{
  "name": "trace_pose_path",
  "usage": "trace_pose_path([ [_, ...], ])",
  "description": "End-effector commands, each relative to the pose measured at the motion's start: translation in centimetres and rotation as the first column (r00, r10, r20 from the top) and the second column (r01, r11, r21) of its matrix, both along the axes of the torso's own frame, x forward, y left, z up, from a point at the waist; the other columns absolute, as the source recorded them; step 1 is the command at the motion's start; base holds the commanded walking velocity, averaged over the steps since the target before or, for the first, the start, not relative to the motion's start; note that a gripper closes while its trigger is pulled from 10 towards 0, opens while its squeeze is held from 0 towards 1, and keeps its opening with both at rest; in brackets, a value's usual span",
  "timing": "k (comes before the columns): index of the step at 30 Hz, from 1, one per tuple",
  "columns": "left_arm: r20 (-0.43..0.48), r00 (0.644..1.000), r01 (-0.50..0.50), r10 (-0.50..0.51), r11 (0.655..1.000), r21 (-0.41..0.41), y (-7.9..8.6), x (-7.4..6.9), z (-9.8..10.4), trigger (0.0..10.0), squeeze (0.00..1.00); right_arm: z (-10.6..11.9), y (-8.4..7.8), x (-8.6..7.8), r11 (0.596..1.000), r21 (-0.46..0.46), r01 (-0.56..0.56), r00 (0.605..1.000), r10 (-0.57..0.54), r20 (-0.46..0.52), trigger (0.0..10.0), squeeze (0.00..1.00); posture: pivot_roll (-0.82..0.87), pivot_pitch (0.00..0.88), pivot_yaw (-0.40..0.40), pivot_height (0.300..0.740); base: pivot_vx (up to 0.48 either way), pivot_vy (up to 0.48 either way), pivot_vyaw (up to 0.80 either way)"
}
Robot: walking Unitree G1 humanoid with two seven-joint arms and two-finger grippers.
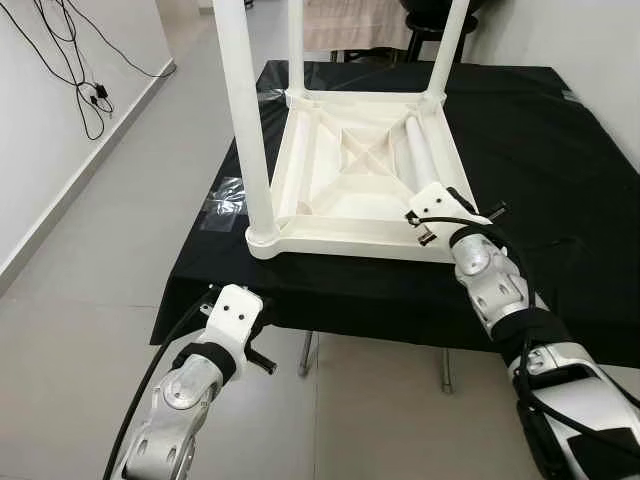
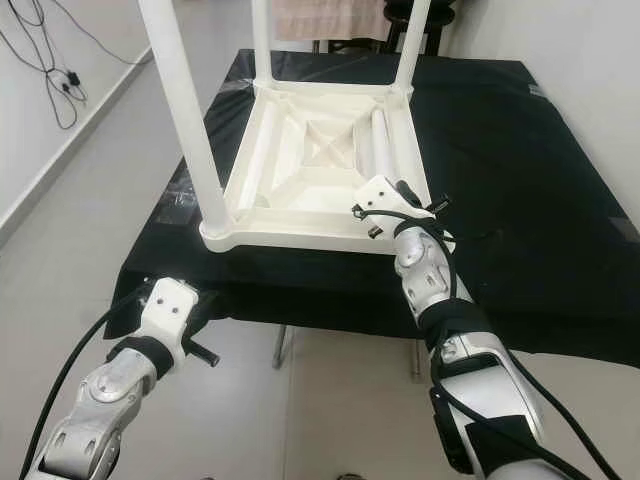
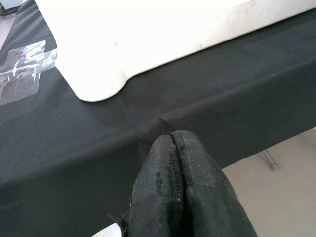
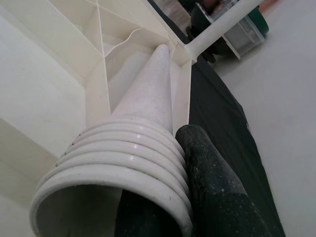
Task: Building children table
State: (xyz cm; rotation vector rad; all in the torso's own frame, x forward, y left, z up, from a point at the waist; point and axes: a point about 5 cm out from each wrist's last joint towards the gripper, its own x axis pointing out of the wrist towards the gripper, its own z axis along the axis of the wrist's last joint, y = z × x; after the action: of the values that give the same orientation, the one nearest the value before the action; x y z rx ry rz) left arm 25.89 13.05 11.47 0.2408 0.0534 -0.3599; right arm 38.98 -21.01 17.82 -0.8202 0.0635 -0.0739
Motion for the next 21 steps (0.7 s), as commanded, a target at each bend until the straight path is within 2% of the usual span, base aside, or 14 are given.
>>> trace_pose_path([
  [1, -0.007, 1.0, -0.007, 0.007, 1.0, 0.014, 0.2, 0.0, -0.3, 10.0, 0.0, -0.2, -0.7, -0.5, 0.993, 0.112, -0.018, 1.0, 0.017, 0.015, 0.0, 0.0, 0.03, 0.096, -0.014, 0.74, 0.0, 0.0, 0.0],
  [3, -0.004, 1.0, -0.011, 0.011, 1.0, 0.016, 0.3, 0.1, -0.1, 10.0, 0.0, 0.7, -1.7, -1.2, 0.953, 0.296, -0.062, 0.996, 0.041, 0.077, 0.0, 0.0, 0.02, 0.097, -0.009, 0.74, 0.0, 0.0, 0.0],
  [5, -0.004, 1.0, -0.011, 0.011, 1.0, 0.016, 0.3, 0.1, -0.1, 10.0, 0.0, 0.7, -1.7, -1.2, 0.953, 0.296, -0.062, 0.996, 0.041, 0.077, 0.0, 0.0, 0.02, 0.097, -0.009, 0.74, 0.0, 0.0, 0.0],
  [7, -0.003, 1.0, -0.013, 0.013, 1.0, 0.016, 0.4, 0.2, 0.0, 10.0, 0.0, 2.1, -2.6, -2.0, 0.881, 0.451, -0.143, 0.982, 0.071, 0.174, 0.0, 0.0, 0.02, 0.097, 0.0, 0.74, 0.0, 0.0, 0.0],
  [8, -0.003, 1.0, -0.013, 0.013, 1.0, 0.016, 0.4, 0.2, 0.0, 10.0, 0.0, 2.1, -2.6, -2.0, 0.881, 0.451, -0.143, 0.982, 0.071, 0.174, 0.0, 0.0, 0.02, 0.097, 0.0, 0.74, 0.0, 0.0, 0.0],
  [11, 0.001, 0.999, 0.039, -0.039, 0.999, -0.036, -0.2, 0.7, 0.8, 10.0, 0.0, 4.0, -4.9, -3.6, 0.758, 0.618, -0.207, 0.954, 0.015, 0.301, 0.0, 0.0, 0.0, 0.093, 0.016, 0.74, 0.0, 0.0, 0.0],
  [12, 0.001, 0.999, 0.039, -0.039, 0.999, -0.036, -0.2, 0.7, 0.8, 10.0, 0.0, 4.0, -4.9, -3.6, 0.758, 0.618, -0.207, 0.954, 0.015, 0.301, 0.0, 0.0, 0.0, 0.093, 0.016, 0.74, 0.0, 0.0, 0.0],
  [13, 0.005, 0.997, 0.071, -0.071, 0.995, -0.067, -0.6, 0.7, 1.2, 10.0, 0.0, 4.3, -5.5, -4.1, 0.702, 0.674, -0.231, 0.945, -0.003, 0.326, 0.4, 0.0, 0.0, 0.093, 0.016, 0.74, 0.0, 0.0, 0.0],
  [14, 0.005, 0.997, 0.071, -0.071, 0.995, -0.067, -0.6, 0.7, 1.2, 10.0, 0.0, 4.3, -5.5, -4.1, 0.702, 0.674, -0.231, 0.945, -0.003, 0.326, 0.4, 0.0, 0.0, 0.093, 0.016, 0.74, 0.0, 0.0, 0.0],
  [15, 0.011, 0.994, 0.11, -0.109, 0.989, -0.099, -1.2, 0.8, 1.8, 10.0, 0.0, 4.5, -6.4, -4.6, 0.636, 0.728, -0.256, 0.933, -0.034, 0.358, 7.8, 0.0, 0.0, 0.091, 0.023, 0.74, 0.0, 0.0, 0.0],
  [17, 0.011, 0.994, 0.11, -0.109, 0.989, -0.099, -1.2, 0.8, 1.8, 10.0, 0.0, 4.5, -6.4, -4.6, 0.636, 0.728, -0.256, 0.933, -0.034, 0.358, 7.8, 0.0, 0.0, 0.091, 0.023, 0.74, 0.0, 0.0, 0.0],
  [18, 0.019, 0.989, 0.15, -0.149, 0.979, -0.139, -1.8, 0.9, 2.4, 10.0, 0.0, 5.0, -7.1, -5.2, 0.529, 0.789, -0.313, 0.913, -0.06, 0.403, 10.0, 0.0, 0.0, 0.089, 0.028, 0.74, 0.0, 0.0, 0.0],
  [20, 0.053, 0.975, 0.222, -0.216, 0.948, -0.228, -3.0, 1.3, 4.0, 10.0, 0.0, 7.1, -7.7, -6.9, 0.226, 0.806, -0.547, 0.819, -0.052, 0.571, 10.0, 0.0, -0.01, 0.082, 0.04, 0.74, 0.0, 0.0, 0.0],
  [21, 0.053, 0.975, 0.222, -0.216, 0.948, -0.228, -3.0, 1.3, 4.0, 10.0, 0.0, 7.1, -7.7, -6.9, 0.226, 0.806, -0.547, 0.819, -0.052, 0.571, 10.0, 0.0, -0.01, 0.082, 0.04, 0.74, 0.0, 0.0, 0.0],
])
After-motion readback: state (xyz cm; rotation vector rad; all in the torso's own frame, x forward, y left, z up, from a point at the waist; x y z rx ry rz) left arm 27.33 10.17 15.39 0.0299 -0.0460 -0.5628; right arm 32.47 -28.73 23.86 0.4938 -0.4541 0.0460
